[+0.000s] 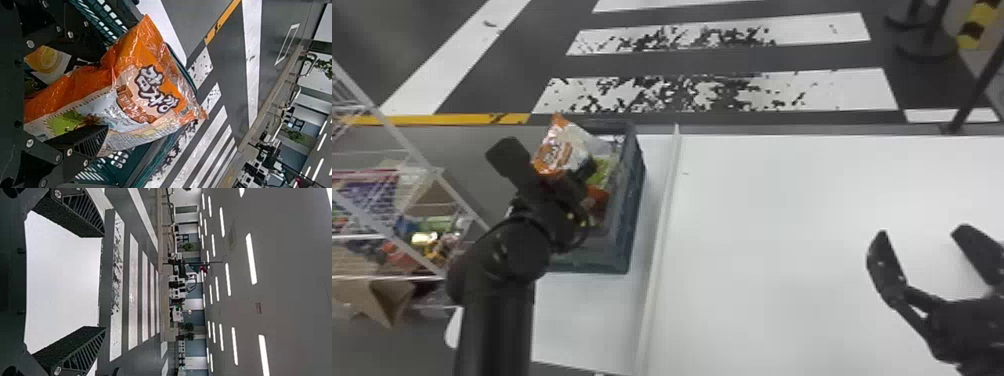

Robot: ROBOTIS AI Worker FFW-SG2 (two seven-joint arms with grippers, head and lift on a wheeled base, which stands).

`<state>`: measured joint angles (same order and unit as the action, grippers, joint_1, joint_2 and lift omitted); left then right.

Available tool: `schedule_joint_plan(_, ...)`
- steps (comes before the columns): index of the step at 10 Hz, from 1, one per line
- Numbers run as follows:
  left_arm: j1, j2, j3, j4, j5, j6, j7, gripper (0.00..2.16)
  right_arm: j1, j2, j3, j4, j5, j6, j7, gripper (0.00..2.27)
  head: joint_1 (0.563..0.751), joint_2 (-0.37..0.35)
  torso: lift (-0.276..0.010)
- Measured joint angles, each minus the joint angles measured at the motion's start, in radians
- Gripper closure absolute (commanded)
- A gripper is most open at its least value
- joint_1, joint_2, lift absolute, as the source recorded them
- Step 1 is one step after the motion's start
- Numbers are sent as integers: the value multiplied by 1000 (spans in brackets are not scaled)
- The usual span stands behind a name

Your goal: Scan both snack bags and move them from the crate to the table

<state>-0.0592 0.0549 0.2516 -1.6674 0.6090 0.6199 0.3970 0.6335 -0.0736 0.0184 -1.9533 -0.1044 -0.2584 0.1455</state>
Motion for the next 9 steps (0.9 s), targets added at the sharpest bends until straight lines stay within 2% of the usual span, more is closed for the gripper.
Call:
schedule_joint_plan(1,-1,0,1,-3,-4,24,-4,1882,-1,0,0,0,0,0,0,87,695,187,-88)
schedule_joint_plan(3,31,-1,-1,-49,-26,47,-24,1882,-4,0,0,4,0,3,0,87,695,184,-88)
schedule_joint_plan(4,62,-1,3,-99,-33,58,-28,1882,-5,0,0,6,0,3,0,87,695,186,-88)
schedule_joint_plan(6,128,-4,26,-230,-25,104,-25,1882,-8,-1,0,10,0,3,0,87,695,195,-88)
schedule_joint_plan(9,219,-11,63,-459,18,153,-22,1882,-10,0,7,14,0,2,0,87,695,206,-88)
